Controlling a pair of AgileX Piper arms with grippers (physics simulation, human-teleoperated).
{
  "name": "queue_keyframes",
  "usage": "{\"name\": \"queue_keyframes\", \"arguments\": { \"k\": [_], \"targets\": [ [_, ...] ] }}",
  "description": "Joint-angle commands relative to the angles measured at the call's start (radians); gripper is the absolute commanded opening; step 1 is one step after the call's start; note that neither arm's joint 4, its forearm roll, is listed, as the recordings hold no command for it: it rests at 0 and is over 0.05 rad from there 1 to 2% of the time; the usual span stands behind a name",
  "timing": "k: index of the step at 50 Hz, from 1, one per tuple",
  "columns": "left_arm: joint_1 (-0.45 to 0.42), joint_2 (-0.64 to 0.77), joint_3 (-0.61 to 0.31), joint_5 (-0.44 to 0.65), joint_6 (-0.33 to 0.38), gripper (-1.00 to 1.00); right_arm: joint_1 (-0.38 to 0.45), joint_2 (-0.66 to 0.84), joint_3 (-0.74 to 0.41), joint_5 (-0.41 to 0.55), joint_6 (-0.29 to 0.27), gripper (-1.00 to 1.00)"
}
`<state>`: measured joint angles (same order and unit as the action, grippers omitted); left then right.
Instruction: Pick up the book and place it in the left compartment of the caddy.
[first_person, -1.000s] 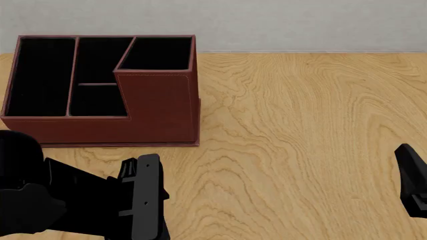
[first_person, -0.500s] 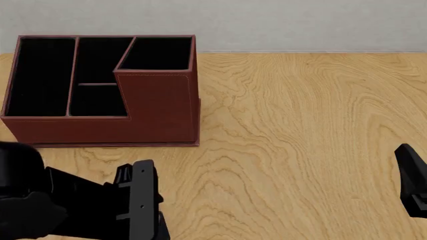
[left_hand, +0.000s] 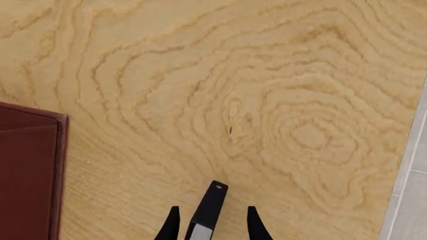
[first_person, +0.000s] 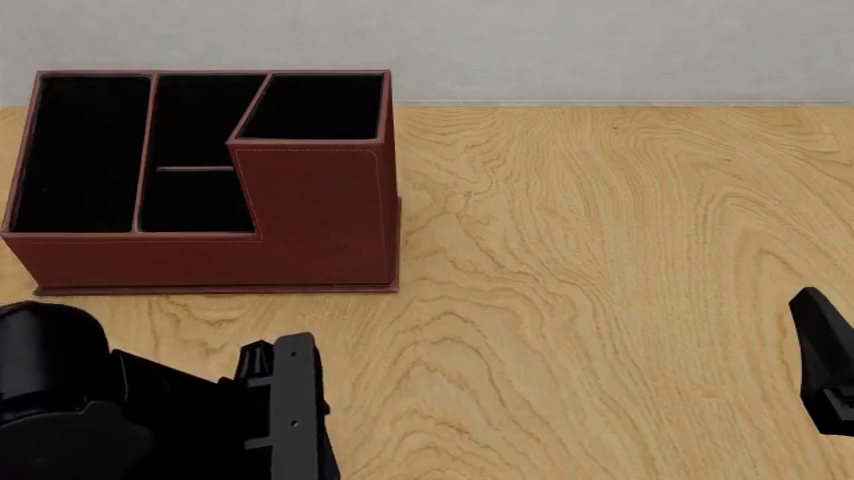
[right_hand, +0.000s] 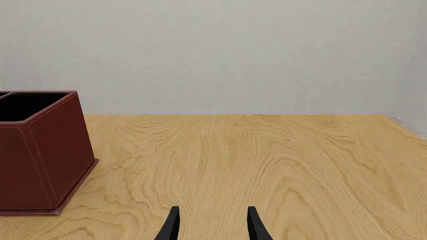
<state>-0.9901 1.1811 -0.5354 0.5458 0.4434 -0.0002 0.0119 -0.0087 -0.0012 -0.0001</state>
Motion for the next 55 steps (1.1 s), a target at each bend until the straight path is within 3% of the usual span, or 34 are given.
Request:
{"name": "queue_keyframes", "arguments": {
  "k": [1, 12, 13, 36, 48, 55],
  "targets": [
    [-0.004, 0.024, 0.012, -0.029, -0.015, 1.0, 0.0, -0.003, 0.002, 0.001, 0.0, 1.0],
    [-0.013, 0.05, 0.02, -0.058, -0.052, 1.0, 0.0, -0.004, 0.002, 0.001, 0.0, 1.0],
    [-0.004, 0.051, 0.027, -0.062, -0.05, -1.0, 0.0, -0.004, 0.002, 0.001, 0.0, 1.0],
    [0.048, -0.04, 0.011, 0.035, 0.016, -1.0, 0.0, -0.003, 0.002, 0.001, 0.0, 1.0],
    [0.126, -0.211, -0.036, 0.208, 0.076, -1.0, 0.0, -0.003, 0.002, 0.001, 0.0, 1.0],
    [0.168, -0.282, -0.094, 0.305, 0.062, -1.0, 0.0, -0.003, 0.002, 0.001, 0.0, 1.0]
  ]
}}
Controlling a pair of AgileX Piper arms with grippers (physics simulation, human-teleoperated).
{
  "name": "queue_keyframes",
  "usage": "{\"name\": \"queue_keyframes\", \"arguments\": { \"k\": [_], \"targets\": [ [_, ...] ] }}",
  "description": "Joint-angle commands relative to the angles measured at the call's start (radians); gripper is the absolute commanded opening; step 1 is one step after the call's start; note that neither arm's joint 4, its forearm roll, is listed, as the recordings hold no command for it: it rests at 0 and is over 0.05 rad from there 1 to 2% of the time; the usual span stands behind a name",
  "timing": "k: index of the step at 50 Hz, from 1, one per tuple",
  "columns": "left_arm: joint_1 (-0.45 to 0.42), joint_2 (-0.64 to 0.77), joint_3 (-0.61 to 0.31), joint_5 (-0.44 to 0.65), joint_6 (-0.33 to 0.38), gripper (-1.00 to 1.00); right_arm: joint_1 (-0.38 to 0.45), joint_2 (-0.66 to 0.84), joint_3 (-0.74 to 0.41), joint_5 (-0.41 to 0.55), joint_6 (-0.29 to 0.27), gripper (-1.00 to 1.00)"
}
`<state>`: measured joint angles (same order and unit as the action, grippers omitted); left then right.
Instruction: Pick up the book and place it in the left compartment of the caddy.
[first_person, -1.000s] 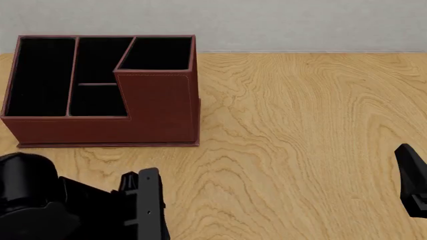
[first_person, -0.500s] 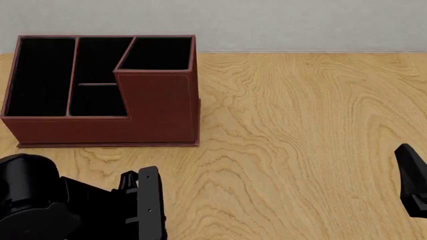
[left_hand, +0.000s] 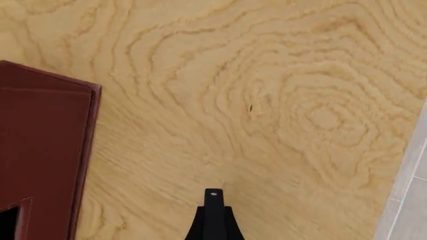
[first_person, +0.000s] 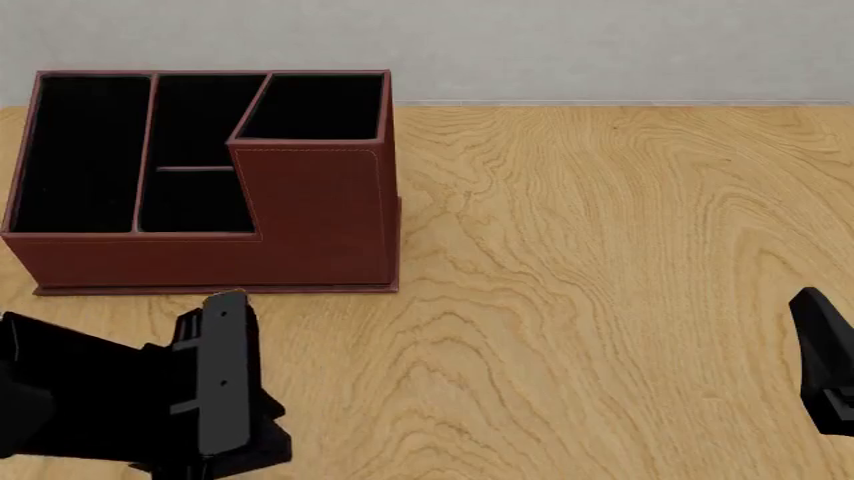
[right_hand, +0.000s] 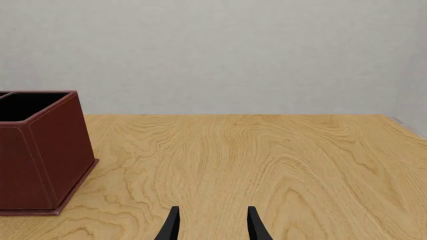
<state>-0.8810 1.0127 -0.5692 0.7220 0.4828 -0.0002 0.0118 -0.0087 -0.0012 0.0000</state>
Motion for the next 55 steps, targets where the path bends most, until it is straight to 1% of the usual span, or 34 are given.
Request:
{"name": "queue_keyframes", "arguments": {
  "k": [1, 6, 8, 9, 10, 13, 16, 20, 22, 23, 26, 28, 29, 31, 33, 40, 41, 43, 44, 45, 49, 55],
  "targets": [
    [0.07, -0.126, -0.07, 0.144, 0.017, -1.0, 0.0, -0.003, 0.002, 0.001, 0.0, 1.0],
    [0.147, -0.184, -0.113, 0.223, 0.011, -1.0, 0.0, -0.003, 0.002, 0.001, 0.0, 1.0],
    [0.146, -0.183, -0.123, 0.23, 0.002, -1.0, 0.0, -0.003, 0.002, 0.001, 0.0, 1.0],
    [0.174, -0.202, -0.144, 0.259, -0.002, -1.0, 0.0, -0.003, 0.002, 0.001, 0.0, 1.0],
    [0.174, -0.202, -0.145, 0.259, -0.002, -1.0, 0.0, -0.003, 0.002, 0.001, 0.0, 1.0],
    [0.225, -0.242, -0.164, 0.307, 0.009, -1.0, 0.0, -0.003, 0.002, 0.001, 0.0, 1.0],
    [0.248, -0.258, -0.181, 0.343, -0.014, -1.0, 0.0, -0.003, 0.002, 0.001, 0.0, 1.0],
    [0.278, -0.282, -0.195, 0.378, -0.017, -1.0, 0.0, -0.003, 0.002, 0.001, 0.0, 1.0],
    [0.295, -0.293, -0.215, 0.401, -0.032, -1.0, 0.0, -0.003, 0.002, 0.001, 0.0, 1.0],
    [0.309, -0.296, -0.231, 0.416, -0.047, -1.0, 0.0, -0.003, 0.002, 0.001, 0.0, 1.0],
    [0.372, -0.311, -0.264, 0.448, -0.063, -1.0, 0.0, -0.003, 0.002, 0.001, 0.0, 1.0],
    [0.395, -0.316, -0.278, 0.455, -0.054, -1.0, 0.0, -0.003, 0.002, 0.001, 0.0, 1.0],
    [0.426, -0.323, -0.29, 0.467, -0.047, -1.0, 0.0, -0.003, 0.002, 0.001, 0.0, 1.0],
    [0.435, -0.324, -0.297, 0.472, -0.047, -1.0, 0.0, -0.003, 0.002, 0.001, 0.0, 1.0],
    [0.445, -0.313, -0.324, 0.487, -0.085, -1.0, 0.0, -0.003, 0.002, 0.001, 0.0, 1.0],
    [0.544, -0.315, -0.375, 0.497, -0.08, -1.0, 0.0, -0.003, 0.002, 0.001, 0.0, 1.0],
    [0.564, -0.307, -0.385, 0.498, -0.087, -1.0, 0.0, -0.003, 0.002, 0.001, 0.0, 1.0],
    [0.572, -0.302, -0.396, 0.497, -0.096, -1.0, 0.0, -0.003, 0.002, 0.001, 0.0, 1.0],
    [0.588, -0.29, -0.411, 0.498, -0.108, -1.0, 0.0, -0.003, 0.002, 0.001, 0.0, 1.0],
    [0.616, -0.287, -0.422, 0.498, -0.101, -1.0, 0.0, -0.003, 0.002, 0.001, 0.0, 1.0],
    [0.668, -0.255, -0.462, 0.498, -0.128, -1.0, 0.0, -0.003, 0.002, 0.001, 0.0, 1.0],
    [0.712, -0.221, -0.496, 0.498, -0.156, -1.0, 0.0, -0.003, 0.002, 0.001, 0.0, 1.0]
  ]
}}
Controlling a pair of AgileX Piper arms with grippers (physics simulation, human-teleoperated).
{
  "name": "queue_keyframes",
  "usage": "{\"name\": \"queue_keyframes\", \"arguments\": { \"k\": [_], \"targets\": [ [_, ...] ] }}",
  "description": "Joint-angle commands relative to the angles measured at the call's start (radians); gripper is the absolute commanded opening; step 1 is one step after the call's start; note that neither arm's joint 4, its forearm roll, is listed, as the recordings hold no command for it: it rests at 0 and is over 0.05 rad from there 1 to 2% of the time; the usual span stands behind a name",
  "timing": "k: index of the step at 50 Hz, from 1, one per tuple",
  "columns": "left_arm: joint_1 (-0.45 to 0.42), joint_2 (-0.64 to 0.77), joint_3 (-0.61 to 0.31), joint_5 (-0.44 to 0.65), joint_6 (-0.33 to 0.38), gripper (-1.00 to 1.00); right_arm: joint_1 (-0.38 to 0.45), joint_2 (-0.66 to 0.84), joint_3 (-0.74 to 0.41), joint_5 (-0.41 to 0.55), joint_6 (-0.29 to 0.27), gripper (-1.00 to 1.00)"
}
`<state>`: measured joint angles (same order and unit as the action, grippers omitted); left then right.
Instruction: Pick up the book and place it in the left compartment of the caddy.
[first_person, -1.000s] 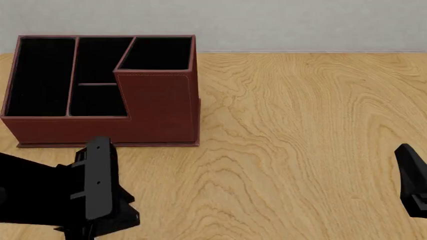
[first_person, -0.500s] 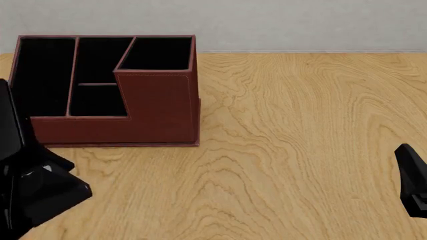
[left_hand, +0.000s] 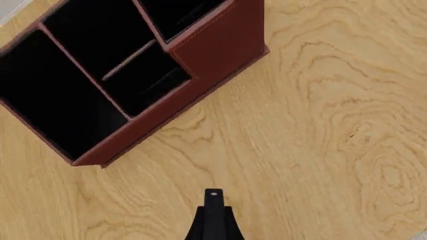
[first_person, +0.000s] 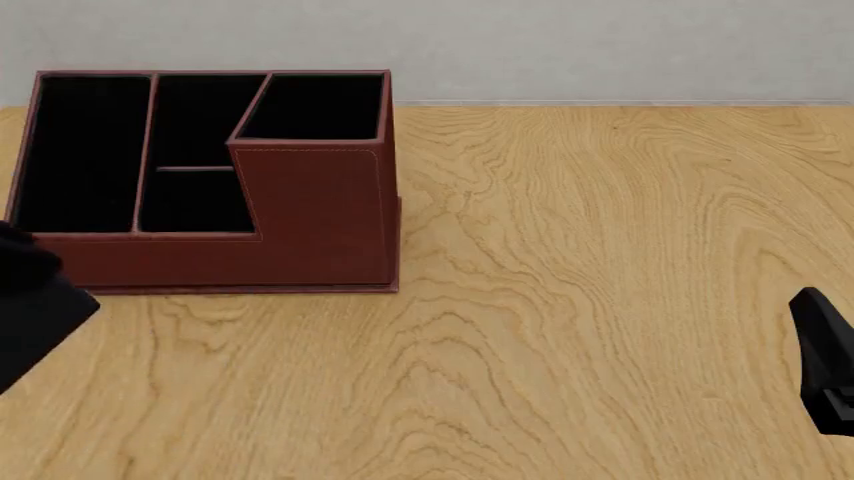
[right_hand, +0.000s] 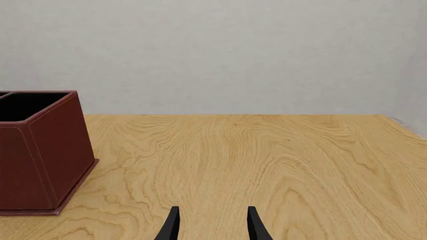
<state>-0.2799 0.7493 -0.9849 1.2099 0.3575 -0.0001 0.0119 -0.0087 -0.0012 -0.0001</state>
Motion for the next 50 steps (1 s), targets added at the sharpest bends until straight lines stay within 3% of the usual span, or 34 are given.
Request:
{"name": "queue_keyframes", "arguments": {
  "k": [1, 8, 25, 33, 50],
  "targets": [
    [0.134, 0.052, -0.083, 0.009, -0.04, -1.0, 0.0, -0.003, 0.002, 0.001, 0.0, 1.0],
    [0.174, 0.102, -0.129, 0.01, -0.094, -1.0, 0.0, -0.003, 0.002, 0.001, 0.0, 1.0],
    [0.296, 0.207, -0.227, 0.01, -0.148, -1.0, 0.0, -0.003, 0.002, 0.001, 0.0, 1.0],
    [0.386, 0.291, -0.342, 0.01, -0.171, -1.0, 0.0, -0.003, 0.002, 0.001, 0.0, 1.0],
    [0.445, 0.386, -0.459, 0.01, -0.218, -1.0, 0.0, -0.003, 0.002, 0.001, 0.0, 1.0]
  ]
}}
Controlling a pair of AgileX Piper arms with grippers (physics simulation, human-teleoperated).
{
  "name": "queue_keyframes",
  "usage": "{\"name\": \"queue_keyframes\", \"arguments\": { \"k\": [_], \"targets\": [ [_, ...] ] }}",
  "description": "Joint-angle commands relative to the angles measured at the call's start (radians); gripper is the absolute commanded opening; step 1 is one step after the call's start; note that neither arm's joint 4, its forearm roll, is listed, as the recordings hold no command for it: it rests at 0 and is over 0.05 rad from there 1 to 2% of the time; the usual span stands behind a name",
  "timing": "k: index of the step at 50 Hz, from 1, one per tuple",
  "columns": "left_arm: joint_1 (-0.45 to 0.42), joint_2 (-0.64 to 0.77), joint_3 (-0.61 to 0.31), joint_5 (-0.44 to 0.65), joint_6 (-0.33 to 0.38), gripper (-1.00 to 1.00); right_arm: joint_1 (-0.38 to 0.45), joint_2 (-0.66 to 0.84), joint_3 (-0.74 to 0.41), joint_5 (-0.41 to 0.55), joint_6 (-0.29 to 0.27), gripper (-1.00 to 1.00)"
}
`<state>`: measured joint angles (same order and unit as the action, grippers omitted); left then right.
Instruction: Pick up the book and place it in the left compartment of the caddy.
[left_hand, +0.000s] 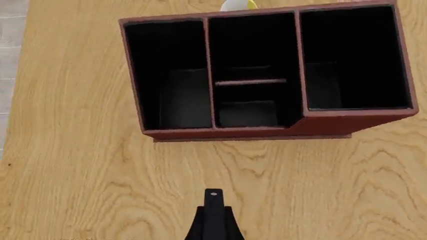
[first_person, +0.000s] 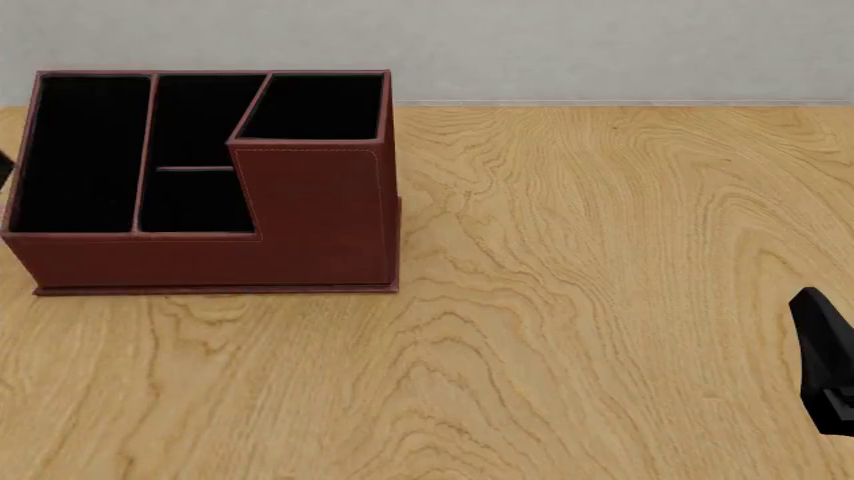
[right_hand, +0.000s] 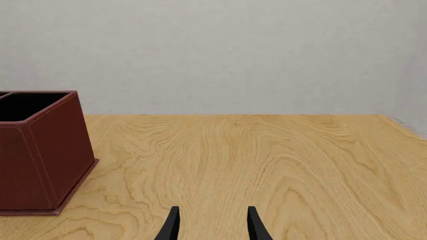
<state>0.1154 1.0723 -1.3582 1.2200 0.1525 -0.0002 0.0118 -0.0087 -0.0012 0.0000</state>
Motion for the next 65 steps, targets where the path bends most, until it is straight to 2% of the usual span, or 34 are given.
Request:
{"name": "queue_keyframes", "arguments": {
  "k": [1, 3, 21, 35, 44, 65],
  "targets": [
    [0.05, 0.069, -0.09, 0.0, -0.015, -1.0, 0.0, -0.003, 0.002, 0.001, 0.0, 1.0],
    [0.041, 0.078, -0.093, 0.0, -0.036, -1.0, 0.0, -0.003, 0.002, 0.001, 0.0, 1.0],
    [0.061, 0.167, -0.166, -0.004, -0.046, -1.0, 0.0, -0.003, 0.002, 0.001, 0.0, 1.0],
    [0.089, 0.207, -0.111, -0.079, -0.03, -1.0, 0.0, -0.003, 0.002, 0.001, 0.0, 1.0],
    [0.117, 0.242, -0.112, -0.109, -0.017, -1.0, 0.0, -0.003, 0.002, 0.001, 0.0, 1.0],
    [0.112, 0.3, -0.1, -0.188, -0.014, -1.0, 0.0, -0.003, 0.002, 0.001, 0.0, 1.0]
  ]
}}
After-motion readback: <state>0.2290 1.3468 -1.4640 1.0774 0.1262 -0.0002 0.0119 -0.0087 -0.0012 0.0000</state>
